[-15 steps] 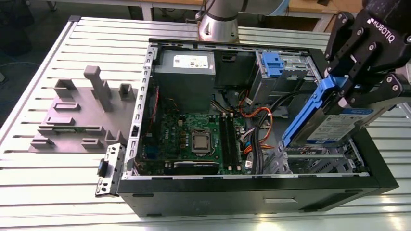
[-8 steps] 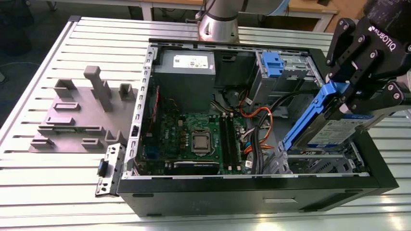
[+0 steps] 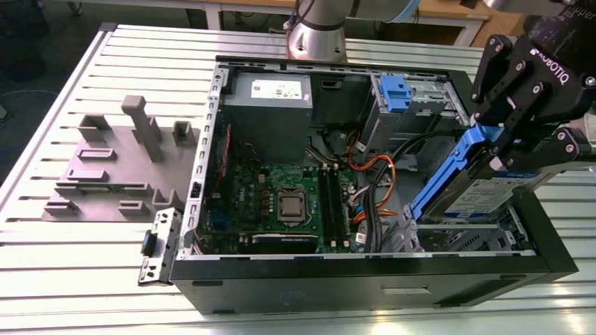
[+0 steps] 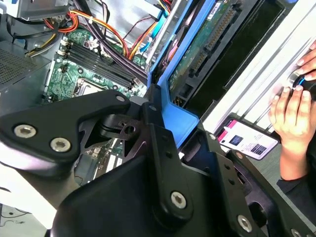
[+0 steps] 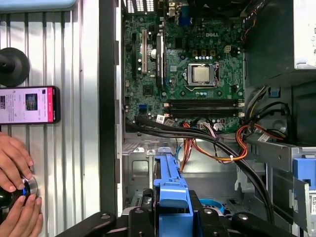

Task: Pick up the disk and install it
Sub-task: 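Insert the disk into the insertion slot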

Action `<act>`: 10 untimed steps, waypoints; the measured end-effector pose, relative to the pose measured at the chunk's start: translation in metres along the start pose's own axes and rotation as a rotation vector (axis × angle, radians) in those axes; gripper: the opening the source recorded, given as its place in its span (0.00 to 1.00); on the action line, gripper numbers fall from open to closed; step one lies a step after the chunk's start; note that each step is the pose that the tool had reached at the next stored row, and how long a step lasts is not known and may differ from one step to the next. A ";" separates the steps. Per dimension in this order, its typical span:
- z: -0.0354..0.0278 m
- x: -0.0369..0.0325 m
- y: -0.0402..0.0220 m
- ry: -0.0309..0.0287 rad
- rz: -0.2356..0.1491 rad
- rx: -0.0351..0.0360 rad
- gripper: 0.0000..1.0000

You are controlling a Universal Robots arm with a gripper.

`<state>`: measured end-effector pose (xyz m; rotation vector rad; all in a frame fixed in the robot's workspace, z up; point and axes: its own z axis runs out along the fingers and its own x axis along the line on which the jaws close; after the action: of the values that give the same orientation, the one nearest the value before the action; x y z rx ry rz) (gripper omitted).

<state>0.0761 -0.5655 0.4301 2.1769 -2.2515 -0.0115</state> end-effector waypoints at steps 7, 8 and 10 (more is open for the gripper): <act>0.0114 0.0000 -0.0001 -0.0002 0.000 0.0000 0.36; 0.0132 0.0000 -0.0002 -0.0001 0.000 0.0000 0.36; 0.0138 0.0000 -0.0002 0.0000 0.000 0.0000 0.36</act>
<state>0.0761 -0.5655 0.4163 2.1769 -2.2515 -0.0114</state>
